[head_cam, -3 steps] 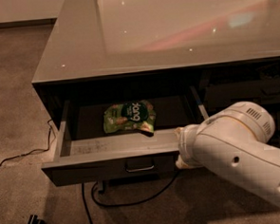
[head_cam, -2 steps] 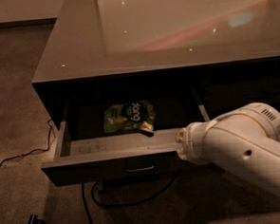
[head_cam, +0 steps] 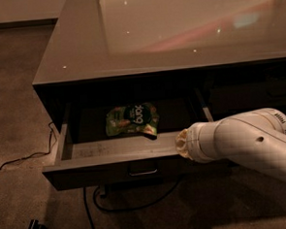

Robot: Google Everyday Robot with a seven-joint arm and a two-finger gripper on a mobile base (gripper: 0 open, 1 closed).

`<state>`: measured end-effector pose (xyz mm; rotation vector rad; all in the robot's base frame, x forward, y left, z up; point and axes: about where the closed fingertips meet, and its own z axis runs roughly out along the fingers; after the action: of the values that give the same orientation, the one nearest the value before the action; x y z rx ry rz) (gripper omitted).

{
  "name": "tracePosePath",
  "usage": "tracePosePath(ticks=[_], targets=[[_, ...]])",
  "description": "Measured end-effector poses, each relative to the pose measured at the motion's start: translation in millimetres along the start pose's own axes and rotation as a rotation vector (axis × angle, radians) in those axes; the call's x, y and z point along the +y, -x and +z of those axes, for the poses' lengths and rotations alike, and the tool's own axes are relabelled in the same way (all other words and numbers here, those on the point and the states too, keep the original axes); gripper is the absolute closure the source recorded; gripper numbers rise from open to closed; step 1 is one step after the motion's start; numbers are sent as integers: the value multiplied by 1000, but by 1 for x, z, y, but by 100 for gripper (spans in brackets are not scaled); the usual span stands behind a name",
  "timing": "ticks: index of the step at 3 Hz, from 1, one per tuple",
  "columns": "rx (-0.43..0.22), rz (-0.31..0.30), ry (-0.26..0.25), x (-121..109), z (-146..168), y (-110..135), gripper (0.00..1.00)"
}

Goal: Open top drawer

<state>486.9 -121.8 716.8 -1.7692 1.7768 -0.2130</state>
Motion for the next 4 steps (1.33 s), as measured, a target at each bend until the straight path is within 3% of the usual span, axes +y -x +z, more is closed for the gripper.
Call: tracePosePath(ticks=[2,4], targets=[[-51,-3,-9,-19,21,3,100],[-55,-28,1,-37,34,10,100]])
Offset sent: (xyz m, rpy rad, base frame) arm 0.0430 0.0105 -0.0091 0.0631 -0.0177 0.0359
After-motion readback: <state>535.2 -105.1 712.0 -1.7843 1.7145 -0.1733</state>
